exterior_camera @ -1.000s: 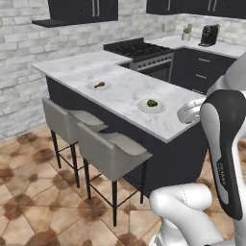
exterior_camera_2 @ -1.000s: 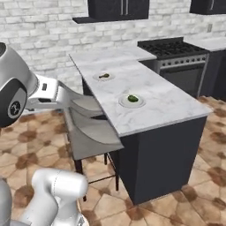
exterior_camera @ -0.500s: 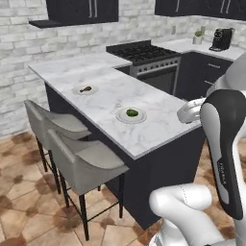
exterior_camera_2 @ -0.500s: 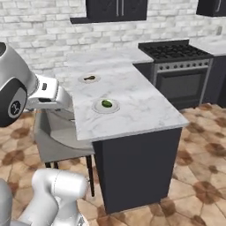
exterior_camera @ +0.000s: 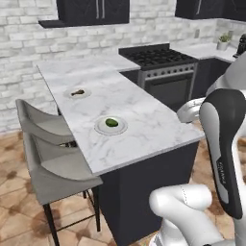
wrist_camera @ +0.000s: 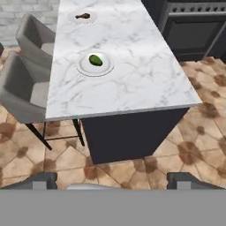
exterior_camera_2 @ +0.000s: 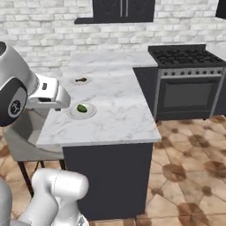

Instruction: Transport the chicken drumstick and avocado to the fridge. Place the chicken drumstick on the rack containing meat and place the avocado on the rack containing the vegetable, ensuring meats and vegetables are on different racks.

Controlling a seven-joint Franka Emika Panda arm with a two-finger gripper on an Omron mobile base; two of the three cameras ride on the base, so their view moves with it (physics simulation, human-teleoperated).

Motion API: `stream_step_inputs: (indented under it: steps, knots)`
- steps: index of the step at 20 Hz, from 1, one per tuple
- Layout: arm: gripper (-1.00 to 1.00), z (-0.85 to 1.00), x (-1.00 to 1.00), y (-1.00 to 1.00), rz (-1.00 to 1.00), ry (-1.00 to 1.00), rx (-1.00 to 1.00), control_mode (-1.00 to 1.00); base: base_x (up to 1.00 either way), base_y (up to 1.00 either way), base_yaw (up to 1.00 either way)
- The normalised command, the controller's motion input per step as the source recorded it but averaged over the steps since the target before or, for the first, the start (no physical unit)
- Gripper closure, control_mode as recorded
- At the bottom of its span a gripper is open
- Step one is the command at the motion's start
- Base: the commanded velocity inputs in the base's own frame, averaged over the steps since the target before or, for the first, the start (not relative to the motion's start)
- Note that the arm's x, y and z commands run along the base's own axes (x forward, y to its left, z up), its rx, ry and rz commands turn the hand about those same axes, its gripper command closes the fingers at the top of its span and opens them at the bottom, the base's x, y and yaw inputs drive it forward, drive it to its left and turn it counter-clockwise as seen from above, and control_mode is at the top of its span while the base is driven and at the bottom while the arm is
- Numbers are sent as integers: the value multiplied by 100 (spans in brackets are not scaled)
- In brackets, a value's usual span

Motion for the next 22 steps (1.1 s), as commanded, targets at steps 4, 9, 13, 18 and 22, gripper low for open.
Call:
stream_step_inputs:
  steps: [4, 9, 13, 18, 22]
  knots:
    - [-100, 0, 0, 0, 0, 0, 0, 100, 64, -68, 38]
    - [-100, 0, 0, 0, 0, 0, 0, 100, 84, -3, 35]
    - [-100, 0, 0, 0, 0, 0, 0, 100, 94, 7, 30]
    - [-100, 0, 0, 0, 0, 0, 0, 100, 100, -14, 25]
    - [-100, 0, 0, 0, 0, 0, 0, 100, 100, -3, 25]
